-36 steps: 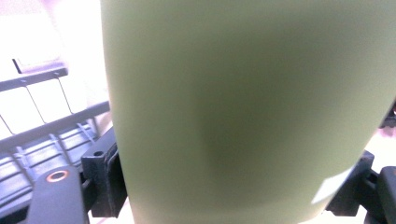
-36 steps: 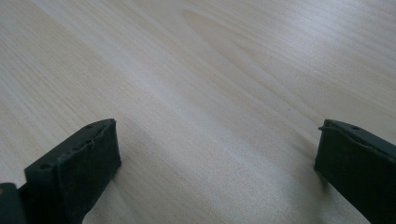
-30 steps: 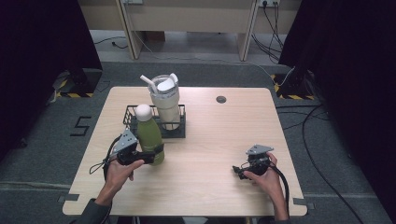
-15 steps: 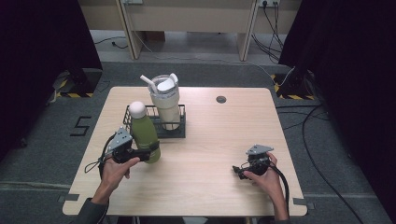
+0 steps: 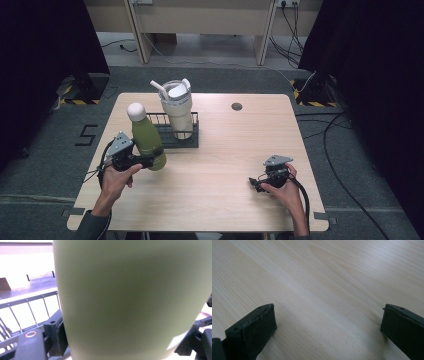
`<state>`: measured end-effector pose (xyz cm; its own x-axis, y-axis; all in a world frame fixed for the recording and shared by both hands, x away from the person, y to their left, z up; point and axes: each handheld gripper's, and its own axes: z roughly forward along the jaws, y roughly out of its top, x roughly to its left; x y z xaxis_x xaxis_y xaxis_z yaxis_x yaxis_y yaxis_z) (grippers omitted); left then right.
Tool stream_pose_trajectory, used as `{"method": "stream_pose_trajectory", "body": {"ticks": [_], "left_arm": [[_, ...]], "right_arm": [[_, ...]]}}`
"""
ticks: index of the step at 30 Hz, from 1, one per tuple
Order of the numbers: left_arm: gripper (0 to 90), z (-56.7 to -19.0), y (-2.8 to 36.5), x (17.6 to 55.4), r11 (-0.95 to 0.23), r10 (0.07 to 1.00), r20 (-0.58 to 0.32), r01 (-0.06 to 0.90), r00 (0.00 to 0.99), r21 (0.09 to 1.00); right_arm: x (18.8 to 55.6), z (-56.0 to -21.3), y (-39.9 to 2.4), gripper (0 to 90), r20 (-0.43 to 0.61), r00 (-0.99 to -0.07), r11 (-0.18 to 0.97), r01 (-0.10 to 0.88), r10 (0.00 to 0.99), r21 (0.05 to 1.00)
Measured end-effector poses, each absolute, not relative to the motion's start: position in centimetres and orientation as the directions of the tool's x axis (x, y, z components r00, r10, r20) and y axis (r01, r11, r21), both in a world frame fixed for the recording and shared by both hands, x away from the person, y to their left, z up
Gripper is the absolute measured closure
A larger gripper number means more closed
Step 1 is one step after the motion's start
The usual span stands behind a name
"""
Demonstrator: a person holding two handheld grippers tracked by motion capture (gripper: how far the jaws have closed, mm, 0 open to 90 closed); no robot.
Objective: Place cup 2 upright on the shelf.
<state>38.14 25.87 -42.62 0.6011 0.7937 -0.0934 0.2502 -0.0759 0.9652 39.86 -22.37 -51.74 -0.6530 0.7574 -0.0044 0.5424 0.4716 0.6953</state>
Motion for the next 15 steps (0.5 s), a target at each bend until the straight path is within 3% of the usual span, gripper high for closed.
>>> {"method": "stream_pose_trajectory", "body": {"ticks": [15], "left_arm": [[19.8, -41.4, 26.9, 38.9, -0.06, 0.808, -0.096, 0.243, 0.582, 0.968]], "right_arm": [[39.9, -51.7, -22.4, 0.4, -0.004, -0.653, 0.472, 0.542, 0.757, 0.695]]}}
